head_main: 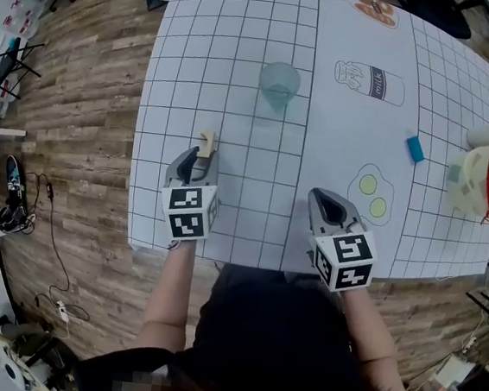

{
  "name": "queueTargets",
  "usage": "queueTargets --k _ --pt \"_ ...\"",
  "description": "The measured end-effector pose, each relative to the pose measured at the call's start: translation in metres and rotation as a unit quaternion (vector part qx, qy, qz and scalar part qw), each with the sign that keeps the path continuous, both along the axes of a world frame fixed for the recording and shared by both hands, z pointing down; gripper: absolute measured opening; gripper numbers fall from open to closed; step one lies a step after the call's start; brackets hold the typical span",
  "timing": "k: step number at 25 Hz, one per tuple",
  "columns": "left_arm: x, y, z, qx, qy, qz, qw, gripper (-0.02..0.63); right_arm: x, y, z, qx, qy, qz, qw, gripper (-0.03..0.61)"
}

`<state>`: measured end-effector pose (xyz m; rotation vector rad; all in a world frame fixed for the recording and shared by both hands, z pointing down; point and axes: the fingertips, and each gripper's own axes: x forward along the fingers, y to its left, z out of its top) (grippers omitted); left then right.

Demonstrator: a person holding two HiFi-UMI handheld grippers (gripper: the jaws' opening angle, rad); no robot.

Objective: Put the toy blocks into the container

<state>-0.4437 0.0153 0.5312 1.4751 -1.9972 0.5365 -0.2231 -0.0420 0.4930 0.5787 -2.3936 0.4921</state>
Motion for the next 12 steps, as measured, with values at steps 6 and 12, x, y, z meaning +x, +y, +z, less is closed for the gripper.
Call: queueTargets --k 6,12 --pt "0.032 -0.019 -0.028 0.038 -0.007 0.021 0.9990 0.156 0.027 -0.017 -0.009 0.012 -0.019 0.012 1.000 0.017" --pt "0.082 -0.045 -0.056 0.060 0.006 0.039 0.9974 0.156 0.062 -0.039 -0.024 0.018 -0.041 0.013 0.999 0.015"
